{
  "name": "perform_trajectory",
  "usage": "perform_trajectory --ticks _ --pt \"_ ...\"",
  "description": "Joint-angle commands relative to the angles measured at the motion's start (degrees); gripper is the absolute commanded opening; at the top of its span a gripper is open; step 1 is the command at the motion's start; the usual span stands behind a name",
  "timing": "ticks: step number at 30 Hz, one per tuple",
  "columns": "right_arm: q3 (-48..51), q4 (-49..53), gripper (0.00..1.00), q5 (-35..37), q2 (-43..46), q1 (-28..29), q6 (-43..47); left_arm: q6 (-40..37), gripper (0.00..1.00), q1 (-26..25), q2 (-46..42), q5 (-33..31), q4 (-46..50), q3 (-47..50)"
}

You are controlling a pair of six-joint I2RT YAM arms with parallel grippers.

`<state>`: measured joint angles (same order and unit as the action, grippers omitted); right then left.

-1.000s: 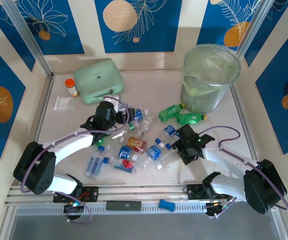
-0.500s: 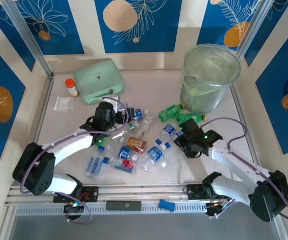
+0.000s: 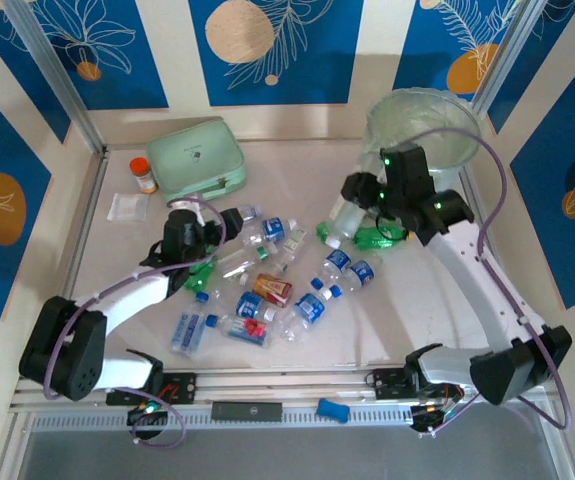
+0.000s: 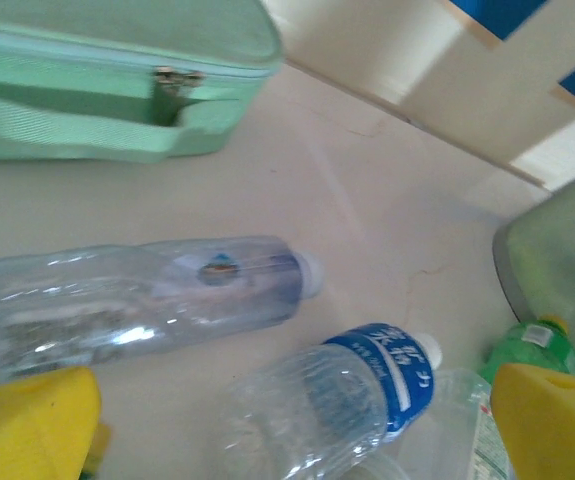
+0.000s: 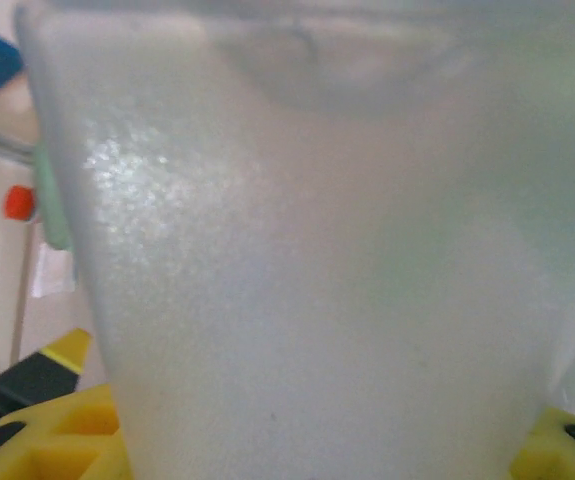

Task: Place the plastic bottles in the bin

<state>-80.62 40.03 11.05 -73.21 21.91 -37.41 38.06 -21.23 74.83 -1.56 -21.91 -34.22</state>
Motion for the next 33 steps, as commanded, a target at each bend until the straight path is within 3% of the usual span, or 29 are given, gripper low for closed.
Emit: perform_trajectory --ticks 1,12,21,27,33 --pt "-6.33 -6.31 0.40 -3.23 -2.81 -0.83 12.66 3.10 1.00 1.80 -3.45 0.27 -0.76 1.72" --pt "-26.94 -14.73 0.40 1.55 -15.26 -12.57 22.45 -2.86 1.00 2.55 -11.14 -3.57 8.58 2.04" --pt "-38.89 -16.30 0.40 12.07 -23.99 -19.72 31.32 -3.56 1.00 2.59 -12.53 -3.89 9.87 3.10" --pt "-39.07 -15.20 0.40 14.30 -27.59 -22.08 32.58 -3.22 1.00 2.59 -11.85 -3.01 9.44 2.85" --pt "-34.37 -13.06 0.41 12.11 -29.31 -22.71 30.68 -3.41 1.00 2.54 -11.72 -2.58 9.69 2.58"
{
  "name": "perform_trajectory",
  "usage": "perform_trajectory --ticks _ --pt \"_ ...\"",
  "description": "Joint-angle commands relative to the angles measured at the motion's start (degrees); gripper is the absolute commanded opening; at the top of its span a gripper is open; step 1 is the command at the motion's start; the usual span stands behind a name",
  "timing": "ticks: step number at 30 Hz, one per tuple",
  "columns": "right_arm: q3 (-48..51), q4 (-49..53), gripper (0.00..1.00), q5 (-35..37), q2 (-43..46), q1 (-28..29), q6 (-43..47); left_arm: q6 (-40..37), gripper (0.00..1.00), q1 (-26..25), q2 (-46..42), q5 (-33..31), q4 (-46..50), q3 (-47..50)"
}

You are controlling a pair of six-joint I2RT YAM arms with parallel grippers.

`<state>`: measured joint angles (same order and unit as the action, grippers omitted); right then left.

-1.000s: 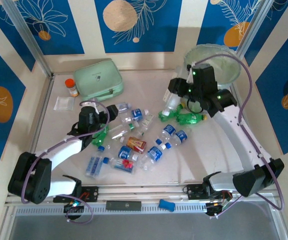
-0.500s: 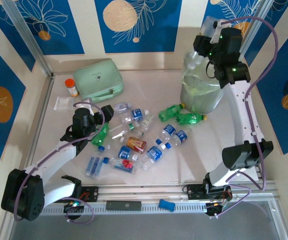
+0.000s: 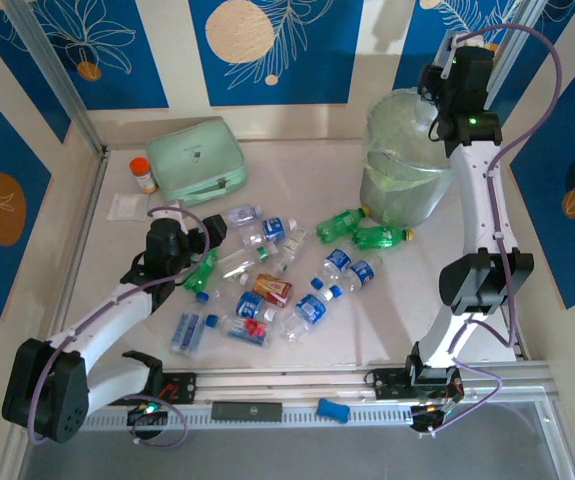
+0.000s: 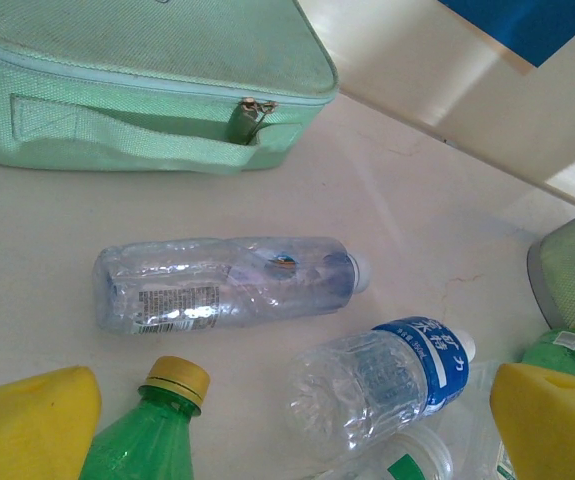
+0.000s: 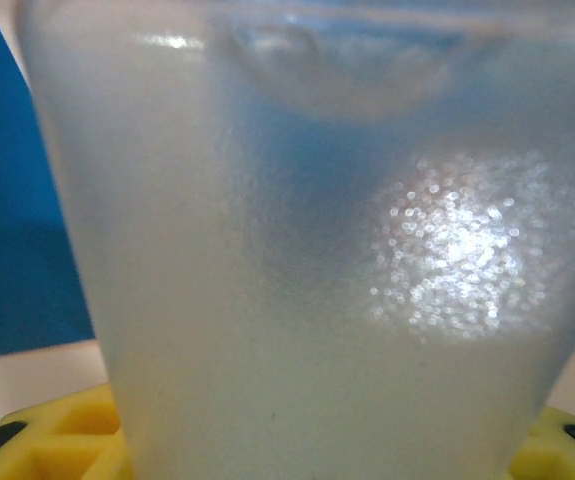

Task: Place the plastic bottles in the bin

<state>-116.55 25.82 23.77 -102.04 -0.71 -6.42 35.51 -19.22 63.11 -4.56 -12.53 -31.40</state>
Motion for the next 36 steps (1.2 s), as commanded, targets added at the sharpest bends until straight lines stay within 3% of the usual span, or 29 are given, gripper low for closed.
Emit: perform_trajectory --ticks 1,8,22,31,34,36 --pt "2.50 1.79 0.41 -1.18 -0.77 -0.12 -0.72 -0.83 1.00 0.57 -0.05 0.43 0.40 -0.23" --pt "7.43 5.98 0.42 -5.56 -3.69 -0.34 -3.84 -0.86 1.00 0.56 0.16 0.84 0.41 -0.41" --pt "5.37 13.20 0.50 -11.10 -9.78 -2.08 -7.44 -0.99 1.00 0.58 -0.62 1.55 1.27 -0.72" --pt "0.79 15.48 0.76 -12.60 -7.56 -2.28 -9.36 -1.36 1.00 0.59 -1.46 1.64 2.55 -1.47" --pt "0.48 14.84 0.91 -13.16 -4.76 -1.98 -10.13 -1.64 1.00 0.57 -1.89 1.91 3.57 -1.87" --pt "1.20 13.66 0.94 -13.85 -2.04 -1.46 -10.41 -2.06 1.00 0.59 -2.42 1.92 4.86 -2.45"
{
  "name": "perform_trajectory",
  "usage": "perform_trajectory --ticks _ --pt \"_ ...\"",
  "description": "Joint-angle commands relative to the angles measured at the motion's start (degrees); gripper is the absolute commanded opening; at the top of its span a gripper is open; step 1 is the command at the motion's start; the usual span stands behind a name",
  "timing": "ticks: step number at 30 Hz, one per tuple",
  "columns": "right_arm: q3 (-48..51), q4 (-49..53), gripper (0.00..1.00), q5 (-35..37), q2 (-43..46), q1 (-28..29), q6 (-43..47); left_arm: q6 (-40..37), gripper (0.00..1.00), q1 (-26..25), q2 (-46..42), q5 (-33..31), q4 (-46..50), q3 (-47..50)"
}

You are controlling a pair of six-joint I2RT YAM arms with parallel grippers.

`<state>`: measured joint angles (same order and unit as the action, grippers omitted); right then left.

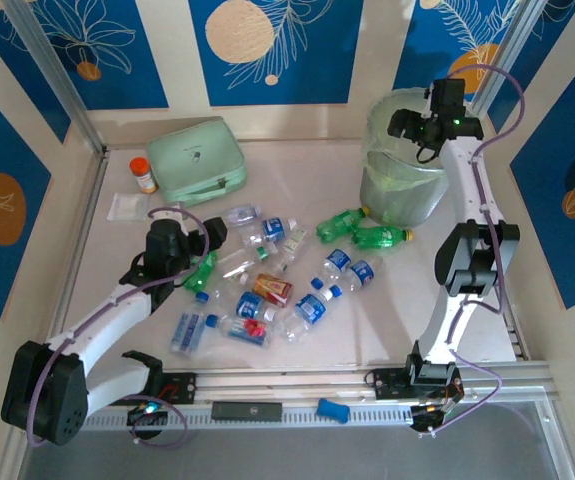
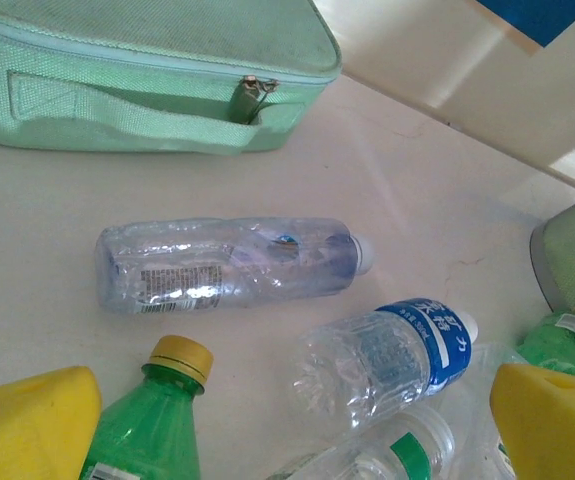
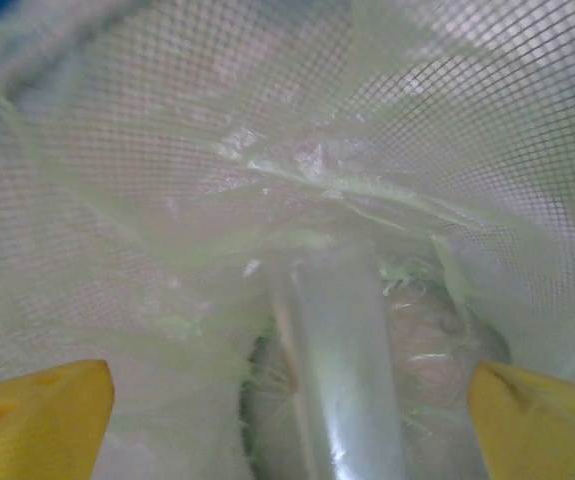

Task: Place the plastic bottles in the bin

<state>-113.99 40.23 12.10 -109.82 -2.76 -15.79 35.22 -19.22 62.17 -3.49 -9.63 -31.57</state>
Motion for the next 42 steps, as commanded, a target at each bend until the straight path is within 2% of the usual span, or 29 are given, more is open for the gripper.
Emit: perform_trajectory --ticks 1,3,8,15,20,29,36,42 --pt "-0.83 -1.29 0.96 -2.40 7.10 0.94 -1.07 -2.03 1.00 0.59 -1.76 0.78 2.55 -2.47" --pt "1.08 -2.91 1.00 -2.81 10.48 2.13 -0.92 -2.35 1.00 0.56 -2.44 0.59 3.99 -2.96" --pt "8.63 -7.45 0.99 -5.38 19.29 6.43 -0.51 -3.27 1.00 0.59 -3.44 0.93 9.60 -5.36" --pt "27.08 -16.23 0.99 -5.83 32.02 17.29 -0.34 -4.95 1.00 0.52 -4.68 1.93 24.05 -10.44" --pt "38.76 -20.68 0.99 -6.04 36.35 23.53 -5.59 -5.74 1.00 0.57 -7.05 1.29 34.70 -12.55" --pt "53.39 -31.42 0.99 -7.32 34.37 29.94 -16.46 -2.69 1.00 0.46 -11.60 3.84 49.63 -10.27" --pt "52.12 -30.21 0.99 -7.84 27.62 32.79 -17.87 -2.65 1.00 0.45 -15.01 3.79 59.38 -8.40" --pt "51.87 -31.16 0.99 -7.35 25.71 33.70 -19.09 1.35 1.00 -1.81 -14.18 6.98 59.39 -6.80"
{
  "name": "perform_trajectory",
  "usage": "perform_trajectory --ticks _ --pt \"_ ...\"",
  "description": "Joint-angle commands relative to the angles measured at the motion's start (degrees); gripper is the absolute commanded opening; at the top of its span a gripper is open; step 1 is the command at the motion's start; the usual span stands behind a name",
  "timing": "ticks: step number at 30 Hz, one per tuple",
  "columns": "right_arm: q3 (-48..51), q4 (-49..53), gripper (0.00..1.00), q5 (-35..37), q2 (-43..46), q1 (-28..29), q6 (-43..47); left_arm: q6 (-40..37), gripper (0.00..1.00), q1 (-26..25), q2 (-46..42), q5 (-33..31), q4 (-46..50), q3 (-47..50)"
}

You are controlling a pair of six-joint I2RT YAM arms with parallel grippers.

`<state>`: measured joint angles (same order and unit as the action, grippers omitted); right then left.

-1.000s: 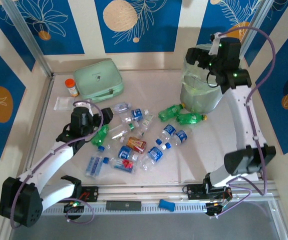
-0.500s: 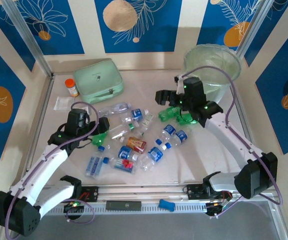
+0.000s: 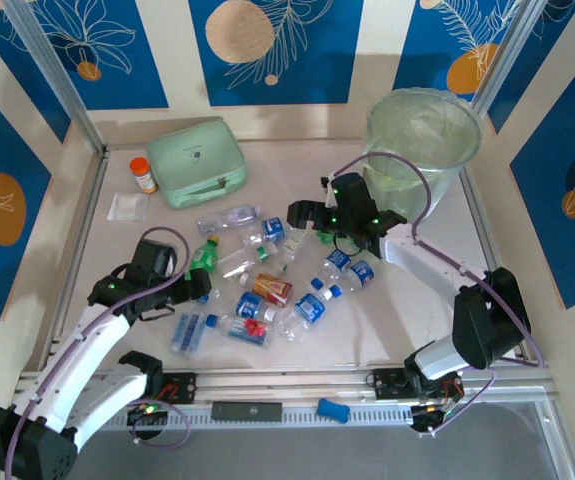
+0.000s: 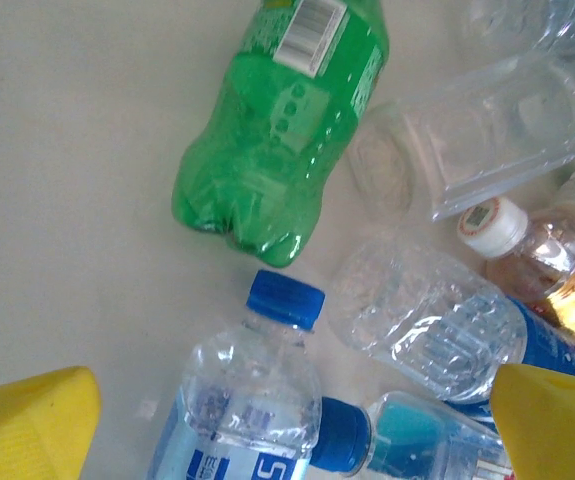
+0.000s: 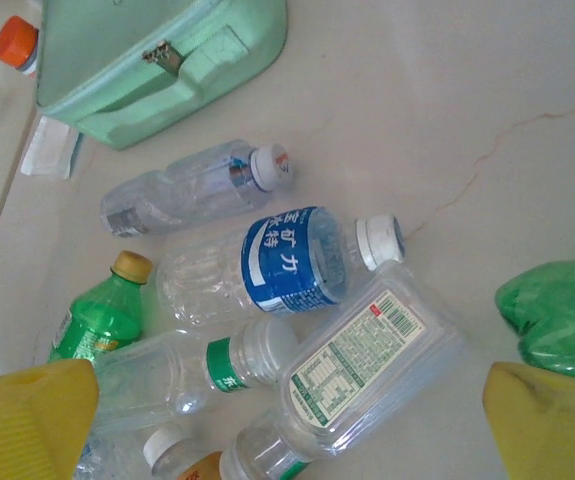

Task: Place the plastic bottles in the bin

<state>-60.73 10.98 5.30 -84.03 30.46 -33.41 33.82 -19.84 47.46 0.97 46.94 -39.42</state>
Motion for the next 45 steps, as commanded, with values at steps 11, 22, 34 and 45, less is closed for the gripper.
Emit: perform_trajectory --ticks 11,22,34,45 --pt "-1.41 -1.94 0.99 -0.42 -1.03 0.57 -2.19 9.91 1.00 -8.84 2.87 -4.41 3.70 6.32" --pt "-1.15 -0.98 0.99 0.15 -0.70 0.66 -2.54 12.48 0.94 -12.24 5.71 -10.19 3.78 8.34" --pt "-0.70 -0.58 0.99 0.76 -0.43 0.92 -2.63 12.49 0.88 -12.28 7.82 -10.21 -0.81 11.78" --pt "-1.15 -0.56 0.99 0.94 -0.74 1.27 -2.80 11.24 0.68 -12.32 7.45 -11.50 -1.85 12.17"
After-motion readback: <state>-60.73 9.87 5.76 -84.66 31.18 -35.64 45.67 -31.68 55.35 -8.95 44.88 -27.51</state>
